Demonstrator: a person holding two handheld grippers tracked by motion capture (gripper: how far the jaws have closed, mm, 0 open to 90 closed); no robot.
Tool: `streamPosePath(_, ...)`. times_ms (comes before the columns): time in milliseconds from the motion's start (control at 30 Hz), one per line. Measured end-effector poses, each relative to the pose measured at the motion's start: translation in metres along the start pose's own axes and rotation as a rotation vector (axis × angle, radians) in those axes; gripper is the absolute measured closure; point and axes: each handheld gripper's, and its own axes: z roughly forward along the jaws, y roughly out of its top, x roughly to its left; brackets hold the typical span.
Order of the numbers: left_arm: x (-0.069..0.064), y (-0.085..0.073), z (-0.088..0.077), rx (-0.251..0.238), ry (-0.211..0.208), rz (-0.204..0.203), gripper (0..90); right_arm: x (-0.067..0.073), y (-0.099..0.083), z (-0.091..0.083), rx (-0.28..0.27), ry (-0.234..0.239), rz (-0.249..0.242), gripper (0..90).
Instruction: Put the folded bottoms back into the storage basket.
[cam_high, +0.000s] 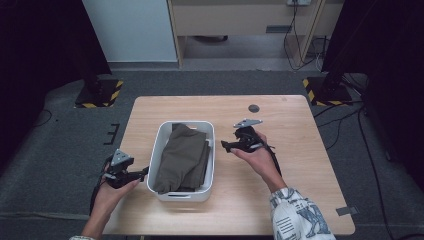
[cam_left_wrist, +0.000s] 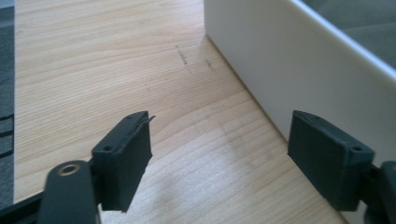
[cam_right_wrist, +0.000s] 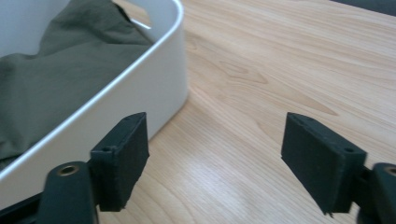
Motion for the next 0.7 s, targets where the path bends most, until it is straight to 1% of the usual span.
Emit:
streamPosePath(67,0.001,0.000,0.001,-0.002,0.005,-0.010,17.5,-0.005,-0.003,-0.003,-0.008,-0.019,0.007,20.4)
streamPosePath(200,0.005,-0.002,0.005,0.019,0.030,-0.013,13.0,-0.014,-0.010,-0.008,-0.017,-0.046,0.022,17.1)
streamPosePath(267,0.007,-0.003,0.007,0.029,0.034,-0.013,12.3,-0.020,-0.014,-0.010,-0.010,-0.056,0.031,15.6)
streamPosePath(300,0.007,-0.004,0.008,0.033,0.036,-0.011,12.1,-0.023,-0.017,-0.011,-0.011,-0.062,0.030,14.9)
streamPosePath(400,0.008,-0.006,0.012,0.053,0.045,0.000,11.0,-0.032,-0.026,-0.015,-0.001,-0.078,0.057,13.1)
streamPosePath(500,0.010,-0.008,0.015,0.067,0.045,0.004,9.4,-0.038,-0.036,-0.019,0.005,-0.093,0.065,12.4)
streamPosePath(567,0.011,-0.010,0.017,0.081,0.049,0.009,8.8,-0.043,-0.043,-0.022,0.006,-0.093,0.079,11.0)
streamPosePath(600,0.011,-0.010,0.018,0.082,0.049,0.011,8.5,-0.045,-0.047,-0.024,0.018,-0.102,0.088,10.7)
streamPosePath(700,0.012,-0.012,0.022,0.100,0.058,0.023,7.6,-0.050,-0.058,-0.029,0.021,-0.109,0.105,9.9)
